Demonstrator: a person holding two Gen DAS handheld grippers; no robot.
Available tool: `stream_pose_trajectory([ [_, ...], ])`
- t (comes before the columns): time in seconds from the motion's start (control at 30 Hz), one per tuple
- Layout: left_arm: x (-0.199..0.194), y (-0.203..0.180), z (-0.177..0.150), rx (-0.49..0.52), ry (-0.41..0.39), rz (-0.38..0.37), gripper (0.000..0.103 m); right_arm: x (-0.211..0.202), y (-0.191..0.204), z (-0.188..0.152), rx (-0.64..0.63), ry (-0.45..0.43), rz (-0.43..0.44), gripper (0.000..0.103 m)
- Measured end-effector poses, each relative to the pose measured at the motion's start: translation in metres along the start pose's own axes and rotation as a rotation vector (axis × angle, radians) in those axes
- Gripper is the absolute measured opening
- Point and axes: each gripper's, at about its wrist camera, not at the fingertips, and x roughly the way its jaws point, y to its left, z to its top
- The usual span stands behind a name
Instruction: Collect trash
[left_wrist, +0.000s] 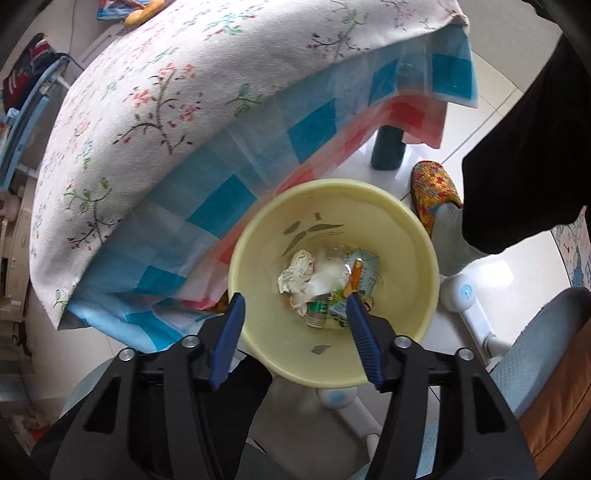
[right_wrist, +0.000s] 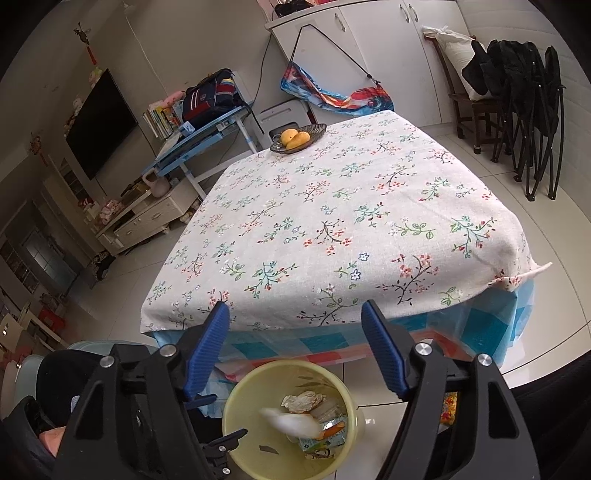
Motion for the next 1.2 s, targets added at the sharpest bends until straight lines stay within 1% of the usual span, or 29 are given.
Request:
stream_pose_trajectory([
  [0.13,0.001,0.006,0.0,-0.025,0.009,0.02,0.063,0.0,0.0,0.0,0.0,-0.004,-0.011,0.075],
  [0.27,0.002,0.007,0.0,-0.025,0.016,0.034,0.069,0.0,-0.001,-0.001,0.0,-0.005,-0.025,0.078],
  [0.37,0.002,0.007,0.001,-0.03,0.015,0.046,0.07,0.001,-0.002,0.0,0.0,-0.005,-0.041,0.079],
  [0.47,-0.002,0.012,0.003,-0.056,-0.005,0.069,0.07,-0.002,-0.001,0.001,-0.002,-0.018,-0.063,0.081],
  [0.53,-0.01,0.02,0.005,-0.096,-0.043,0.102,0.07,-0.004,0.0,0.002,-0.006,-0.031,-0.078,0.082],
  [0.6,-0.02,0.029,0.007,-0.144,-0.086,0.146,0.07,-0.006,0.003,0.003,-0.012,-0.048,-0.096,0.083],
  [0.7,-0.043,0.044,0.009,-0.234,-0.179,0.203,0.07,-0.008,0.008,0.006,-0.023,-0.075,-0.12,0.084],
  [0.77,-0.065,0.055,0.009,-0.3,-0.27,0.22,0.071,-0.011,0.015,0.008,-0.039,-0.103,-0.138,0.085],
  [0.83,-0.086,0.06,0.008,-0.344,-0.356,0.23,0.073,-0.015,0.022,0.011,-0.062,-0.136,-0.149,0.085],
  [0.9,-0.107,0.065,0.006,-0.383,-0.453,0.256,0.078,-0.023,0.033,0.015,-0.094,-0.183,-0.157,0.087],
  [1.03,-0.14,0.068,0.003,-0.439,-0.588,0.29,0.081,-0.036,0.055,0.02,-0.178,-0.268,-0.17,0.092],
  [1.2,-0.168,0.067,0.003,-0.478,-0.701,0.321,0.082,-0.047,0.071,0.027,-0.227,-0.328,-0.175,0.093],
])
